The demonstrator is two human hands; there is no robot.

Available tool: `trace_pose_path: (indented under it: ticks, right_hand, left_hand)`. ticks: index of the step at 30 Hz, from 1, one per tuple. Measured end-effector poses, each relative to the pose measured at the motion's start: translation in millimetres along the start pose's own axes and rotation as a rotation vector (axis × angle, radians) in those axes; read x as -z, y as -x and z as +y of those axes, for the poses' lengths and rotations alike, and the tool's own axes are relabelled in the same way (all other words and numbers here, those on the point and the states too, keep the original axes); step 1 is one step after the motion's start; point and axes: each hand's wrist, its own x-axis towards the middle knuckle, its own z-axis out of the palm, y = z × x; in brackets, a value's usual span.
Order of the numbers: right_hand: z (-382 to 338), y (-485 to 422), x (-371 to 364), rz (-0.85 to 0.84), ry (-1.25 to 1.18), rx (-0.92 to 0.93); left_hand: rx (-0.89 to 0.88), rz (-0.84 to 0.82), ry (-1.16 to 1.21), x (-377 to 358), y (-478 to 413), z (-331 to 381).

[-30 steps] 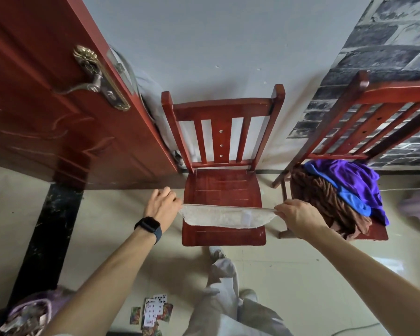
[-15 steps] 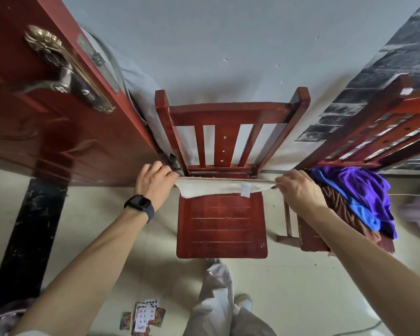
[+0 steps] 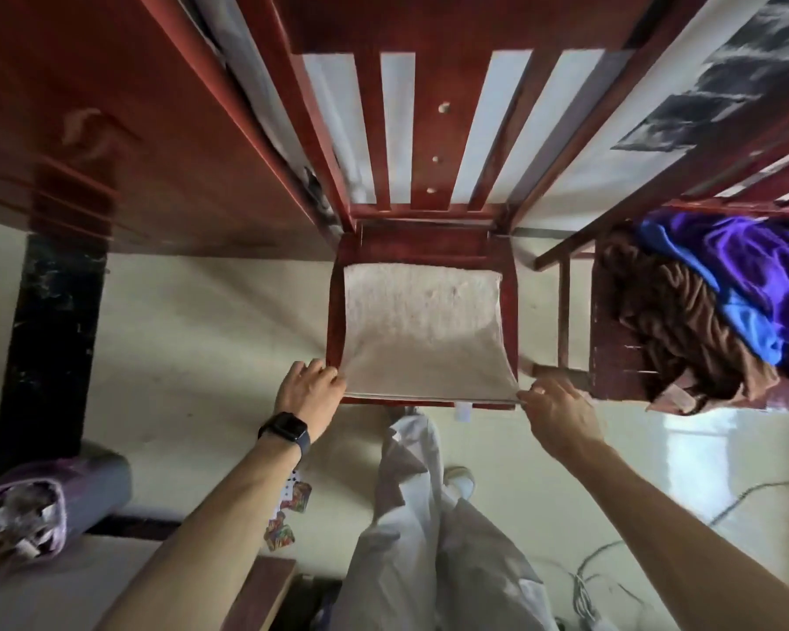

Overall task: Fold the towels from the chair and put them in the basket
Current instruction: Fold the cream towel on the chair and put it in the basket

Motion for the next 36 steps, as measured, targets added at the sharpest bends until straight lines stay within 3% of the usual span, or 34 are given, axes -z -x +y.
trace_pose_path:
  ticks: [4, 8, 14, 17, 27, 36]
  right_hand:
    - [3.9, 20.4, -57.5, -0.095, -0.015, 0.005]
    - [1.2, 16.5, -68.0, -0.139, -0.338, -0.118]
    - [1.8, -28.7, -23.8, -0.086, -0.866, -0.355]
    - [-2.4, -63.7, -12.1, -0.039, -1.051, -0.397]
    - [-18.5, -162.0, -38.8, 0.129, -1.093, -0.491]
    - [-22.9, -181.6, -45.4, 0.156, -0.905, -0.54]
  left_hand:
    - [-0.003, -0.124, 0.055, -43.9, 14.7, 19.3]
    - [0.057, -0.187, 0.301, -54.6, 11.8, 15.1]
    - [0.487, -0.267, 1.266, -36.4, -23.5, -24.6]
    - [0.589, -0.183, 1.506, -35.5, -57.7, -40.1]
    - [0.698, 0.017, 1.567, -63.9, -159.8, -52.1]
    - [0.736, 0.045, 1.251, -92.2, -180.1, -42.2]
